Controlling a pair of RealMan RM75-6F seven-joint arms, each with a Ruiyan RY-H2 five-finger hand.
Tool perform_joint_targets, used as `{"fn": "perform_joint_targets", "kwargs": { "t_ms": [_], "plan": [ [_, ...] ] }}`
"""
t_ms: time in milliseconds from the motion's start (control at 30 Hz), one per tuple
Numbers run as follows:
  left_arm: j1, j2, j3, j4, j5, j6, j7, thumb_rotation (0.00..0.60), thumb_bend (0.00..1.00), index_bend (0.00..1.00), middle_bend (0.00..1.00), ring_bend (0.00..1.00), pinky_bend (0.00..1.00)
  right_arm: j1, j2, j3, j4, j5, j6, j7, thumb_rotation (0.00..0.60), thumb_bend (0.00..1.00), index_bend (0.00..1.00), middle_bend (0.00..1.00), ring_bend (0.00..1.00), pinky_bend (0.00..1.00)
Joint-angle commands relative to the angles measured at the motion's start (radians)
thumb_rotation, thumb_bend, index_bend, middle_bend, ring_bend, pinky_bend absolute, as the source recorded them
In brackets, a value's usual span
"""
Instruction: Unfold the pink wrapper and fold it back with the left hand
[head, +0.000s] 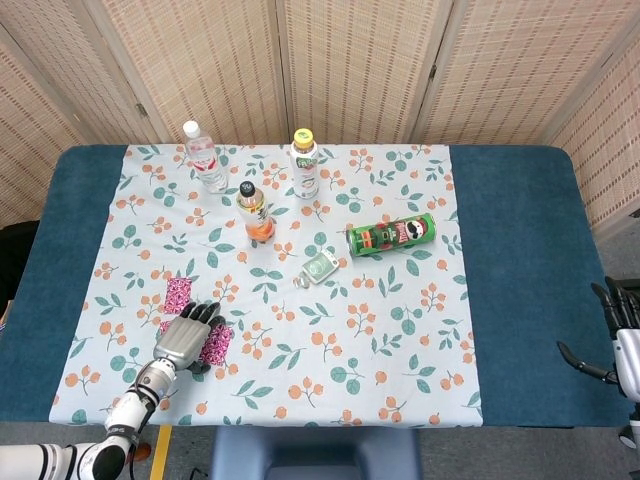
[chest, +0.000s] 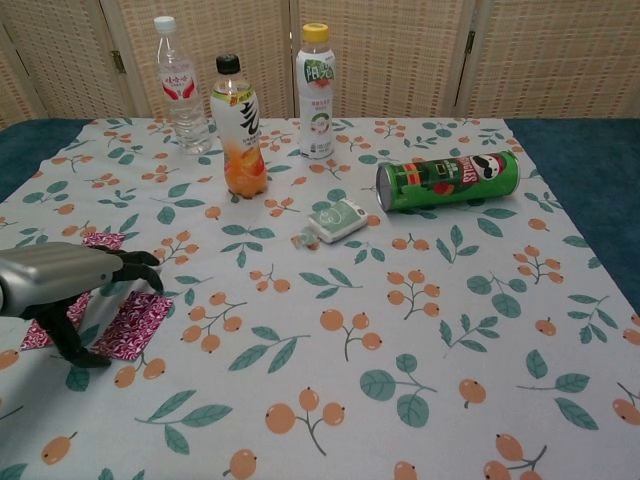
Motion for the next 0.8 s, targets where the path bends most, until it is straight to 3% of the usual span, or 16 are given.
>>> {"fn": "perform_joint_targets", "kwargs": {
  "t_ms": [33,467,800],
  "plan": [
    [0.001,-0.003,-0.001,0.002,0.003,0.002,-0.003,0.6,0.25,0.2,0.0,0.0,0.0,0.001,0.0,0.0,0.0,0.0,-0.002,0.0,0.326,0.3,0.0,0.0,0.0,0.0],
    [0.012,-0.009,-0.009,0.012,0.048,0.008,-0.046,0.6,0.25,0.3,0.0,0.0,0.0,0.003,0.001,0.001,-0.005,0.002,-0.004,-0.004,0.326,0.3,0.0,0.0,0.0,0.0],
    [0.023,0.004,-0.011,0.001,0.073,0.024,-0.056,0.6,0.25,0.31,0.0,0.0,0.0,0.002,0.004,0.003,-0.01,0.001,0.0,-0.008,0.326,0.3,0.0,0.0,0.0,0.0]
  ]
}}
